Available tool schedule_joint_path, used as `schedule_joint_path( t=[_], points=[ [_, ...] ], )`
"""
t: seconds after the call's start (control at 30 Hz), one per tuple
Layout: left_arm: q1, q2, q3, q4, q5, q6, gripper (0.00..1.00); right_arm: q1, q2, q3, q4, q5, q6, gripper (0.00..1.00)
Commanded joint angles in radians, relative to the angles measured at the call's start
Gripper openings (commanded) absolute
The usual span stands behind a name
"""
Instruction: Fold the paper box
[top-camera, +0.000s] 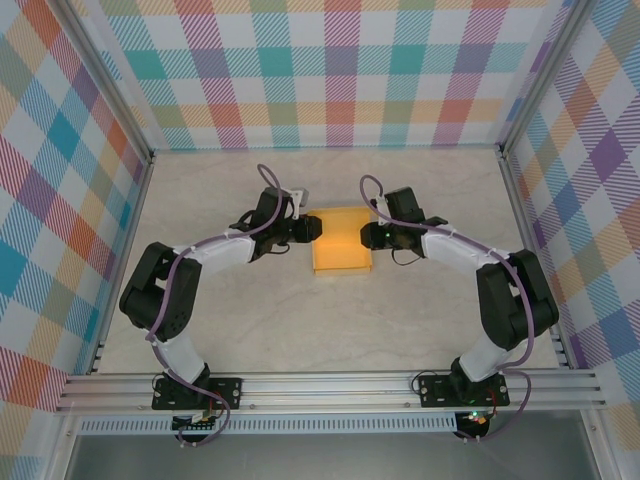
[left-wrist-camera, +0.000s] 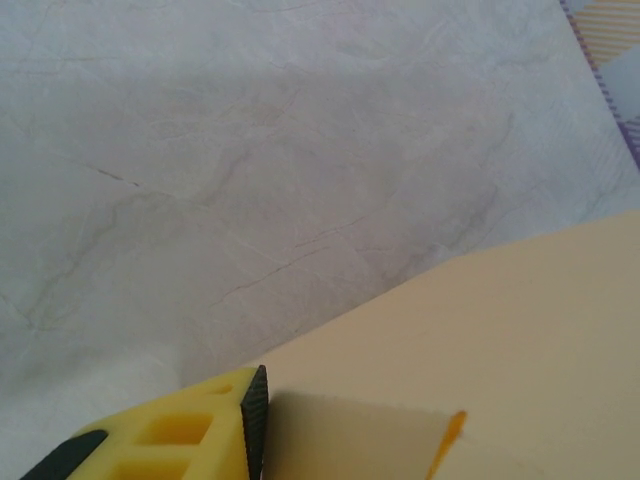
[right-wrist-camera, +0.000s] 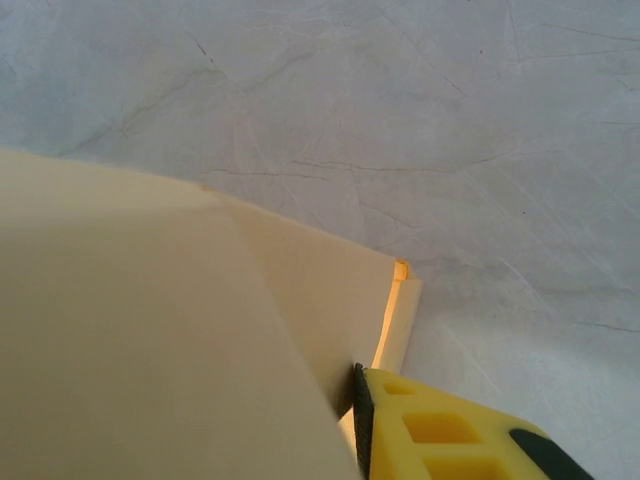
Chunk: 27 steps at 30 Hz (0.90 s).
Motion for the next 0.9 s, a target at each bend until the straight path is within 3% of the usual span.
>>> schedule_joint_path(
  t=[0.0,0.47,0.73,0.87],
  points=[
    [-0.012,-0.02,-0.026,0.056,0.032,-0.14,0.35,0.009,-0.013,-0.028,0.023,0.011,-0.032,0.24],
    [-0.029,0.013,-0.077,0.231,0.091,-0.334,0.36,0.044,-0.023,-0.052,0.044,0.069,-0.033,0.19],
    [-0.03,-0.006,-0.024,0.099,0.027,-0.181,0.38,0.047,-0.061,-0.075,0.055,0.108,-0.058,0.21],
    [-0.03,-0.001,-0.017,0.077,-0.037,-0.091,0.35,0.046,-0.101,-0.091,0.058,0.086,-0.082,0.36]
  ],
)
